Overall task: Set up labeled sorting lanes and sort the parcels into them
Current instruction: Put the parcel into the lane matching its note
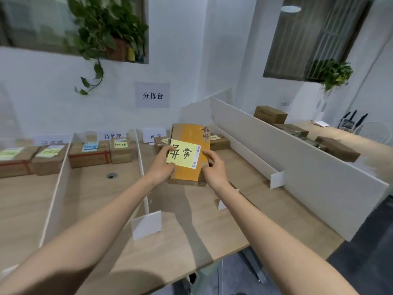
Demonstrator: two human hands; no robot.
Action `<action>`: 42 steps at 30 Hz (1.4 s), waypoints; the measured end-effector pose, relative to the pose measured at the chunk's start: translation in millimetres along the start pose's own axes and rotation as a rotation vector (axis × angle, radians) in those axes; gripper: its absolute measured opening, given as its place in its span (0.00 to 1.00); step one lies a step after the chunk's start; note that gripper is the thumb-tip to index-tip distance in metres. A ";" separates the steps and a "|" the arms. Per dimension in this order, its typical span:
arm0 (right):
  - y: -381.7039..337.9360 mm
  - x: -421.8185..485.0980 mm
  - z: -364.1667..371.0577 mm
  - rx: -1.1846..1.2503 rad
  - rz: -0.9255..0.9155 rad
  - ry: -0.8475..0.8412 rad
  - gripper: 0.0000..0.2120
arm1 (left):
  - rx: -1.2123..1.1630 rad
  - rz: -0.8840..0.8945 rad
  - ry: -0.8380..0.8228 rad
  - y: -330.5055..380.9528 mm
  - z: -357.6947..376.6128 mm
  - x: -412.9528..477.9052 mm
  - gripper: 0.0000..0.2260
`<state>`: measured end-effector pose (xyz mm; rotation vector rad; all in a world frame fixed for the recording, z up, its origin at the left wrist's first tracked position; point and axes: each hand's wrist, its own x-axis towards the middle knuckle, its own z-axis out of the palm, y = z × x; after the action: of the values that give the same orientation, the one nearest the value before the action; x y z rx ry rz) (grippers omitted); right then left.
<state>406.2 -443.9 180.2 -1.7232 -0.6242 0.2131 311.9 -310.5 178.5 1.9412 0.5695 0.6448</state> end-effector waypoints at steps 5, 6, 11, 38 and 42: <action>18.8 29.2 15.3 0.016 0.029 -0.094 0.22 | 0.028 -0.063 0.064 -21.8 1.7 14.7 0.24; 22.5 35.5 20.2 0.020 0.038 -0.102 0.22 | 0.040 -0.077 0.078 -27.5 1.4 19.7 0.23; 40.6 75.7 42.0 0.014 0.054 -0.158 0.23 | 0.057 -0.133 0.090 -56.0 2.0 62.1 0.23; 165.5 313.8 198.1 -0.058 0.270 -0.351 0.20 | 0.041 -0.435 0.061 -200.4 3.4 267.0 0.26; 186.8 343.7 220.4 -0.049 0.341 -0.407 0.20 | 0.039 -0.477 0.081 -220.5 9.6 297.5 0.24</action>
<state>646.3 -103.9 11.8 -1.8413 -0.6269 0.8090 515.7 -37.2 33.8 1.7286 1.0601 0.4083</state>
